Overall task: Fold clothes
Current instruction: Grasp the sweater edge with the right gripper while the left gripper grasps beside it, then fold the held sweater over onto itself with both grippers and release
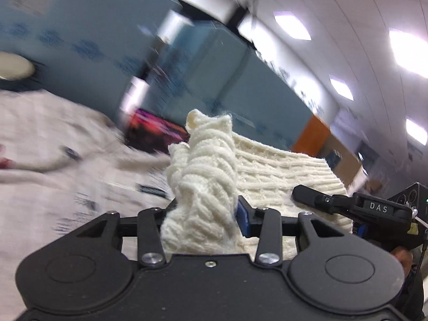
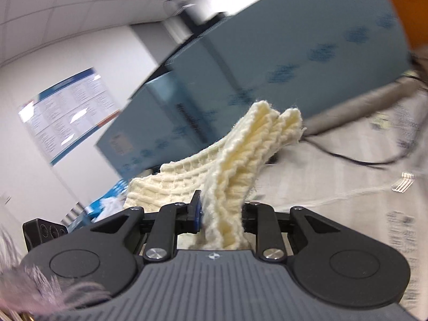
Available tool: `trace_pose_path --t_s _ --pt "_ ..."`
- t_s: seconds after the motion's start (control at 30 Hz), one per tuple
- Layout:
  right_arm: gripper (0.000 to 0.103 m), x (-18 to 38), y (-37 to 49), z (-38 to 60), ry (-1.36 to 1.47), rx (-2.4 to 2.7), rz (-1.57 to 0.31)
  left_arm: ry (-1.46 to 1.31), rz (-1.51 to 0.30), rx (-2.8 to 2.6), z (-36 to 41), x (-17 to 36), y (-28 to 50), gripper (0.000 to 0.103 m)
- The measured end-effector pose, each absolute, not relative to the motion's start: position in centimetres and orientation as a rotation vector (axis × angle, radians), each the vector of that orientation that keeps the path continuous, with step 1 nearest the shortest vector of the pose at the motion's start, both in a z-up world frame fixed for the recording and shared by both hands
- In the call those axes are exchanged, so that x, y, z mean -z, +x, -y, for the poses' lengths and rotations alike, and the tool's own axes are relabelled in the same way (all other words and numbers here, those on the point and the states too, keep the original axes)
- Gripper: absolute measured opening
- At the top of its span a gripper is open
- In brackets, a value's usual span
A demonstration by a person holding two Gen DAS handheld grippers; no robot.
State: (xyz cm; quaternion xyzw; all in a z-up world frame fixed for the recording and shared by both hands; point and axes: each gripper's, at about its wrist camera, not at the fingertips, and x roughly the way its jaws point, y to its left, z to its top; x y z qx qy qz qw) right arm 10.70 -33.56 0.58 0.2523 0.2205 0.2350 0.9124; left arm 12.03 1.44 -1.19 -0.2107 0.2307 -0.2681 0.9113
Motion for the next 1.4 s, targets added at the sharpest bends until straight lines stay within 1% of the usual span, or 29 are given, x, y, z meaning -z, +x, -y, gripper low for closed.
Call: trace_pose_path --t_s 0.17,0.27,0.4,0.53,0.73,0.83,0.9,0.93,0.97,1.03,1.07,1.1,1.23,1.27,1.33,1.37,1.4 --pt "0.019 -2.3 13.3 26.2 0.474 -0.643 -0.445 -0.473 -0.359 0.402 -8.4 -0.2 9.6 0.042" --pt "0.019 -3.4 15.1 21.1 0.439 -0.743 -0.408 -0.494 -0.276 0.3 -12.5 -0.9 8.5 0.042" --pt "0.019 -4.6 17.5 14.0 0.368 -0.821 -0.386 -0.484 -0.207 0.159 -16.4 -1.4 8.2 0.042" --pt "0.019 -4.8 20.0 8.2 0.289 -0.84 -0.373 -0.486 -0.179 0.069 -18.8 -0.6 9.6 0.041" --pt "0.019 -2.7 23.8 4.2 0.199 -0.781 -0.376 -0.504 -0.228 0.026 -19.7 2.0 13.1 0.04" --pt "0.019 -0.3 26.1 3.9 0.17 -0.735 -0.437 -0.495 -0.279 -0.008 -19.1 3.4 14.8 0.046" --pt "0.02 1.6 27.3 3.5 0.11 -0.686 -0.483 -0.458 -0.309 -0.033 -18.7 3.8 15.3 0.056" --pt "0.02 2.5 27.8 3.4 0.08 -0.667 -0.499 -0.441 -0.309 -0.054 -18.4 3.9 15.3 0.065" --pt "0.022 3.2 28.2 3.4 0.073 -0.654 -0.511 -0.427 -0.296 -0.082 -18.3 3.9 15.1 0.076" --pt "0.027 3.9 28.7 3.6 0.089 -0.635 -0.519 -0.399 -0.286 -0.147 -18.1 4.0 14.9 0.087" --pt "0.033 4.1 28.9 3.4 0.084 -0.618 -0.516 -0.386 -0.285 -0.182 -18.1 4.0 14.8 0.091" --pt "0.038 4.2 28.9 3.2 0.068 -0.604 -0.51 -0.373 -0.293 -0.211 -18.1 4.1 15.0 0.093" --pt "0.043 4.3 28.8 2.9 0.041 -0.574 -0.497 -0.369 -0.366 -0.261 -18.5 4.8 16.0 0.103" --pt "0.048 4.2 28.8 2.9 0.043 -0.561 -0.492 -0.379 -0.365 -0.259 -18.7 4.9 15.9 0.103" --pt "0.064 3.8 28.7 2.9 0.054 -0.528 -0.482 -0.401 -0.337 -0.233 -19.0 4.9 15.5 0.103" --pt "0.068 3.3 28.2 3.2 0.058 -0.52 -0.464 -0.411 -0.318 -0.215 -19.0 4.9 15.2 0.103" --pt "0.077 2.9 27.6 3.4 0.062 -0.513 -0.447 -0.418 -0.295 -0.198 -19.1 4.8 14.9 0.103"
